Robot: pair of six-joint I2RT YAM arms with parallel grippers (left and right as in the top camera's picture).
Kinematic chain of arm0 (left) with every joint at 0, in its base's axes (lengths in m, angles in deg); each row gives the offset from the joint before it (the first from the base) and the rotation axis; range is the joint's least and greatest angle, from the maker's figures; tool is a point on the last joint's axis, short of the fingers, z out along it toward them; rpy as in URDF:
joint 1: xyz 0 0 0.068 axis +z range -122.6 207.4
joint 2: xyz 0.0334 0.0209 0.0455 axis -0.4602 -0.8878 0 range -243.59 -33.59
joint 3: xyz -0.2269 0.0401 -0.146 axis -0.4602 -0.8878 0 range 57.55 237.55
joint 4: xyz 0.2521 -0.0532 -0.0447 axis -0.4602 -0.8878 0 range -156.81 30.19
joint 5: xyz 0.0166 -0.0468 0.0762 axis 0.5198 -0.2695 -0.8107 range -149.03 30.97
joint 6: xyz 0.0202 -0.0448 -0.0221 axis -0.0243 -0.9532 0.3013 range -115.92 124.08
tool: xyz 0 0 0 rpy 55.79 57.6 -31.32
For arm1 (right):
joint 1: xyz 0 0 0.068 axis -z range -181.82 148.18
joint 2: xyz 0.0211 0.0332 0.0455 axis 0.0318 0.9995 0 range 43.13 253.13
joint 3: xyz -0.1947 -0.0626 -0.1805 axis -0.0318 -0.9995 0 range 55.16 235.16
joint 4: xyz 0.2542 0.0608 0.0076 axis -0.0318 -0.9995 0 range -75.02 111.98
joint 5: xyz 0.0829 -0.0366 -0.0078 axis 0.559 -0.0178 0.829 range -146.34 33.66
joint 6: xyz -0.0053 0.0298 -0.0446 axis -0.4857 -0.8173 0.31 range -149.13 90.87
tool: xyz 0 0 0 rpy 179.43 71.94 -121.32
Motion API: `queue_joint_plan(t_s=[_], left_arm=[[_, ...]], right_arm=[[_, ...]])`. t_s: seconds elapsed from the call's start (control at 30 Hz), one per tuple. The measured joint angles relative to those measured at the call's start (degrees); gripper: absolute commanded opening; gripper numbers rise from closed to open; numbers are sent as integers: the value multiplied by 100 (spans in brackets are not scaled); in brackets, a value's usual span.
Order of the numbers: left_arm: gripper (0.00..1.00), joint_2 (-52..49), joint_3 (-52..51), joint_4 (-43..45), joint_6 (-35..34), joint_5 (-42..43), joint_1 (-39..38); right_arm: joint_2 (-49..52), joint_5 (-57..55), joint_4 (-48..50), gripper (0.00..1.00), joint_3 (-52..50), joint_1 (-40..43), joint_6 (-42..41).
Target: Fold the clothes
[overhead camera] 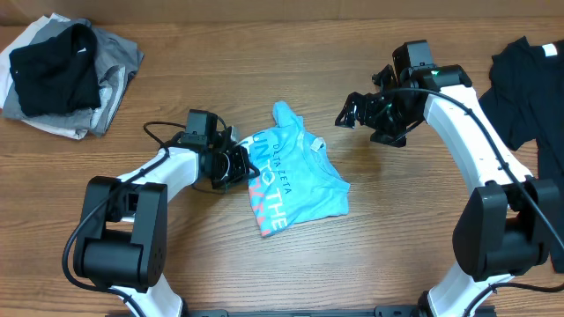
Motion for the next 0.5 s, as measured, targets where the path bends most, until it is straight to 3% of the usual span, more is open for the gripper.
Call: queue_joint_plan(t_s=[0.2, 0.5], left_arm=[[4, -24, 234, 234, 433, -599, 15], [4, -151, 1475, 271, 1248, -1738, 605]], right_arm=[[0, -68, -326, 99, 0, 2, 96], [0, -229, -857, 97, 2, 0, 210]])
